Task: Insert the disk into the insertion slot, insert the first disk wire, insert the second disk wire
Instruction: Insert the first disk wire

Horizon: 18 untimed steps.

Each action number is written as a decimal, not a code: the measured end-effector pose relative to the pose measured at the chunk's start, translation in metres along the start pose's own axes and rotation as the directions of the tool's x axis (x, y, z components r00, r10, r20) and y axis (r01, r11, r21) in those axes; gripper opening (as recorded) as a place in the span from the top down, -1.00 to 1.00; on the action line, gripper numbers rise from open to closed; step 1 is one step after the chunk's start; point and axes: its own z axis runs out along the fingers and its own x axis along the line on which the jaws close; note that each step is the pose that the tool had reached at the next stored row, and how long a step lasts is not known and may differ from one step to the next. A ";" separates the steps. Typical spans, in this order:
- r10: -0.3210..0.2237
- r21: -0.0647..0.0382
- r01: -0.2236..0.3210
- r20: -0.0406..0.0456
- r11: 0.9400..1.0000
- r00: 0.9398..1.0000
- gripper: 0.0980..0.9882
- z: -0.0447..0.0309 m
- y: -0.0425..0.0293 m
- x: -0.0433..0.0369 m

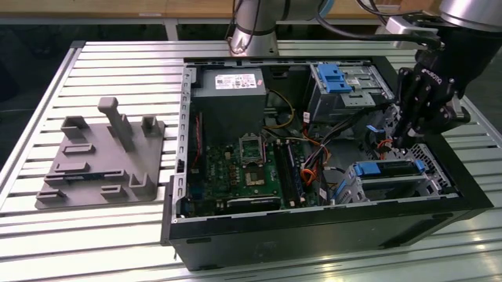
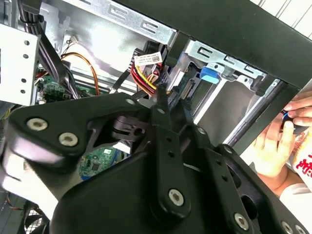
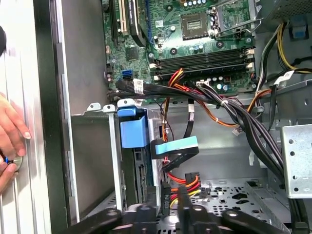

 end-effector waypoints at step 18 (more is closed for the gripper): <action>0.000 0.001 0.000 0.000 1.000 1.000 0.64 0.0040 -0.0004 -0.0006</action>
